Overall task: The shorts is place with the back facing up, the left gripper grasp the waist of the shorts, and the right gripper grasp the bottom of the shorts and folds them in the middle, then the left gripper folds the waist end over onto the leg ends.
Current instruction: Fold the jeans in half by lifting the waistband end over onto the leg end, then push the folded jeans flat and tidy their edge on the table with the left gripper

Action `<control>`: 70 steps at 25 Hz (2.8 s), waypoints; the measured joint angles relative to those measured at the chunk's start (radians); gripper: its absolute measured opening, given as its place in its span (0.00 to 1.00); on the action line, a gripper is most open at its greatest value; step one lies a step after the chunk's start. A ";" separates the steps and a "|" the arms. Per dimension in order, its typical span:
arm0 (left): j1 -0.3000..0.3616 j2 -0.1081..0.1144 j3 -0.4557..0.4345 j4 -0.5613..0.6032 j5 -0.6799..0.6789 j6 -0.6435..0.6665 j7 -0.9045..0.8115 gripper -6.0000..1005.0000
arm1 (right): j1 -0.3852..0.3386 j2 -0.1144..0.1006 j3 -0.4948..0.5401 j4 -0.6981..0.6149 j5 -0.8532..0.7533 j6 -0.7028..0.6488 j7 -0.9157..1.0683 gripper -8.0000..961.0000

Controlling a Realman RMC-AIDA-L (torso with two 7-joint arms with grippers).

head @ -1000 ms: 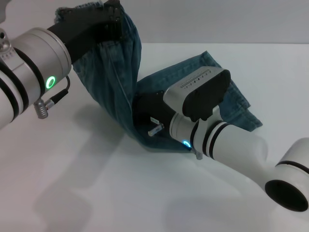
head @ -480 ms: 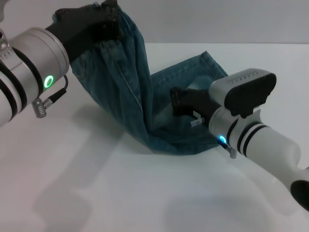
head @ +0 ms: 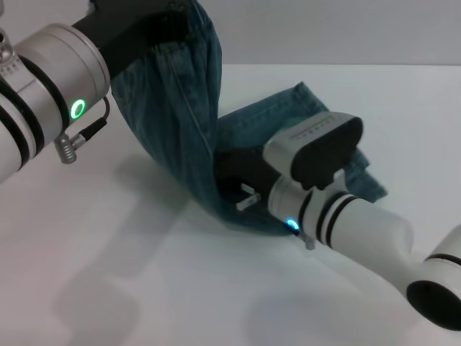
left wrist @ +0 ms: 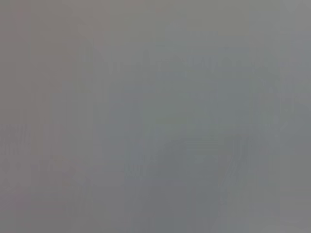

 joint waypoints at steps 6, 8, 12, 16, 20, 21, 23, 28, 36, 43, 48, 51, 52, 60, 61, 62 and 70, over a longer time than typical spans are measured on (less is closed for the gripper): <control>-0.002 0.000 0.001 0.000 0.000 -0.001 0.000 0.01 | 0.050 0.002 -0.048 -0.010 0.004 0.001 0.030 0.04; -0.002 -0.002 0.002 0.000 0.000 -0.002 0.000 0.01 | 0.060 0.002 -0.055 -0.006 0.004 0.000 0.038 0.04; 0.005 -0.003 0.003 0.006 0.000 -0.002 0.000 0.01 | 0.049 0.002 -0.010 0.042 0.007 -0.013 0.039 0.04; 0.008 -0.003 0.005 0.010 0.000 -0.002 0.000 0.01 | 0.008 -0.006 0.081 0.105 0.004 -0.057 0.039 0.04; 0.005 -0.003 0.015 0.013 0.000 -0.002 0.000 0.01 | -0.016 -0.007 0.138 0.164 0.002 -0.128 0.033 0.04; 0.004 -0.003 0.018 0.015 0.000 -0.002 0.000 0.01 | -0.018 -0.008 0.149 0.173 0.002 -0.137 0.032 0.04; 0.002 -0.005 0.022 0.018 0.000 -0.002 0.000 0.01 | -0.019 -0.009 0.183 0.195 0.002 -0.147 0.031 0.04; -0.001 -0.011 0.048 0.031 0.000 -0.024 0.000 0.01 | -0.037 -0.015 0.257 0.217 -0.003 -0.166 0.021 0.05; -0.021 -0.061 0.122 0.181 0.000 -0.170 0.000 0.01 | -0.098 -0.018 0.372 0.232 -0.046 -0.186 -0.012 0.05; -0.065 -0.073 0.154 0.314 -0.009 -0.269 -0.013 0.01 | -0.183 -0.015 0.480 0.216 -0.144 -0.267 -0.012 0.05; -0.085 -0.076 0.171 0.361 -0.011 -0.304 -0.021 0.01 | -0.218 -0.014 0.504 0.222 -0.146 -0.311 -0.012 0.05; -0.086 -0.077 0.176 0.394 -0.011 -0.352 -0.026 0.01 | -0.227 -0.016 0.511 0.222 -0.153 -0.310 -0.012 0.05; -0.086 -0.077 0.176 0.394 -0.011 -0.352 -0.026 0.01 | -0.229 -0.016 0.511 0.221 -0.157 -0.308 -0.012 0.05; -0.206 -0.080 0.228 0.764 -0.008 -0.793 -0.105 0.03 | -0.231 -0.016 0.504 0.218 -0.161 -0.302 -0.012 0.05; -0.226 -0.079 0.230 0.803 -0.006 -0.832 -0.129 0.05 | -0.231 -0.017 0.504 0.218 -0.162 -0.302 -0.012 0.05; -0.234 -0.079 0.230 0.823 -0.006 -0.851 -0.137 0.08 | -0.231 -0.017 0.504 0.218 -0.164 -0.302 -0.012 0.05; -0.260 -0.081 0.229 0.917 0.011 -0.984 -0.143 0.38 | -0.257 -0.014 0.507 0.204 -0.242 -0.318 -0.011 0.05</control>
